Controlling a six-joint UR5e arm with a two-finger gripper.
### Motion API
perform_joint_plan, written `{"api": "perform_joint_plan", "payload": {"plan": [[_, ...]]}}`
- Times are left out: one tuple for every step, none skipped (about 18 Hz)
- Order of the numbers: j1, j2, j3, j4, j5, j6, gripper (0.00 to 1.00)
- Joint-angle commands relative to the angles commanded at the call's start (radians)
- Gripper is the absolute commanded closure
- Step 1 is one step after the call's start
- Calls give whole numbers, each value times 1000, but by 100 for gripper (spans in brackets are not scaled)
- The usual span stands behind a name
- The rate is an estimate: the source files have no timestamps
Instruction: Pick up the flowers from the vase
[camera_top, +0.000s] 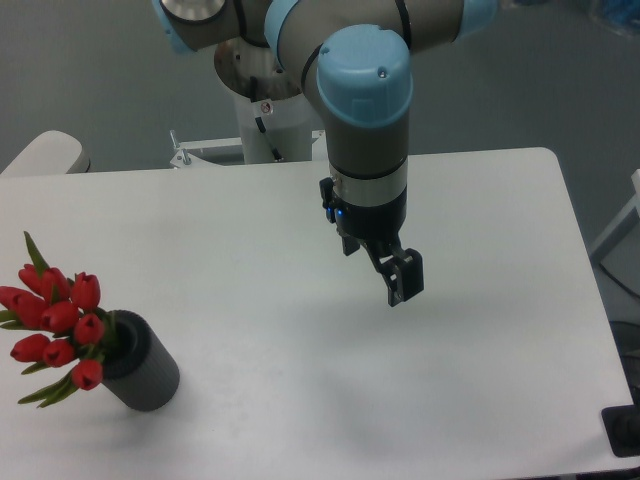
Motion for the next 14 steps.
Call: {"api": "perform_joint_plan", "payload": {"plan": [[0, 0, -2, 2, -2, 0, 0], [2, 2, -14, 2, -5, 2, 0], [2, 2, -14, 2, -5, 2, 0], [2, 3, -14, 2, -5, 2, 0], [0, 2, -15, 2, -3, 0, 0], [0, 2, -15, 2, -3, 0, 0], [0, 2, -15, 2, -3, 0, 0], [0, 2, -15, 2, -8, -3, 0], [2, 3, -14, 2, -44, -29, 0], [6, 5, -15, 2, -104, -72, 0], [12, 5, -15, 5, -154, -112, 0], [14, 3, -15, 9, -182, -135, 0], [14, 5, -17, 17, -192, -140, 0], [12, 5, -18, 17, -193, -140, 0]]}}
